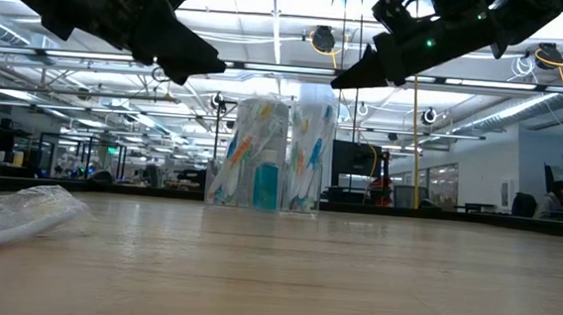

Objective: Pick & Place toothbrushing station
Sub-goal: Put the blue mouthwash bottle into the transparent organizer

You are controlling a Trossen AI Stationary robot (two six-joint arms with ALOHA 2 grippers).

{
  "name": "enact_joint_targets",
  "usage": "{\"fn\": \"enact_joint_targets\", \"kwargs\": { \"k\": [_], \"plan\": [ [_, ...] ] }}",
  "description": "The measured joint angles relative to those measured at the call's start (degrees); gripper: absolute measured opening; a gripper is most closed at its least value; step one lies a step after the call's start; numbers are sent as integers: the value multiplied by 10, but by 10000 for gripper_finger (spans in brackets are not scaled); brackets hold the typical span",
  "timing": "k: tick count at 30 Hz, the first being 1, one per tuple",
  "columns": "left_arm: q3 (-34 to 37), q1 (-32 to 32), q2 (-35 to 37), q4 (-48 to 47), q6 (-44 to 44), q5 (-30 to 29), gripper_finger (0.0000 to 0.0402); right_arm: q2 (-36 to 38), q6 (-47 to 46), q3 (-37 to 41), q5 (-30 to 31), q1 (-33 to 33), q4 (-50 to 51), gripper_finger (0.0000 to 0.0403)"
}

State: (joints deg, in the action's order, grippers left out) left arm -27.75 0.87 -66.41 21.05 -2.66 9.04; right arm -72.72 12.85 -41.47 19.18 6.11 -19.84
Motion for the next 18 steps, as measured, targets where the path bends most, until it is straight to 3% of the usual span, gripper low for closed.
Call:
{"fn": "enact_joint_targets", "kwargs": {
  "k": [5, 11, 13, 18],
  "plan": [
    [0, -3, 0, 1, -9, 0, 156, 0, -98, 0, -28, 0, 0, 171],
    [0, -3, 0, 1, -16, 0, 156, -2, -360, 0, -242, -29, 77, 171],
    [0, -3, 0, 1, -15, -1, 156, -3, -415, 1, -284, -57, 106, 171],
    [0, -3, 0, 1, -13, -2, 156, 2, -512, 1, -300, -122, 125, 165]
  ]
}}
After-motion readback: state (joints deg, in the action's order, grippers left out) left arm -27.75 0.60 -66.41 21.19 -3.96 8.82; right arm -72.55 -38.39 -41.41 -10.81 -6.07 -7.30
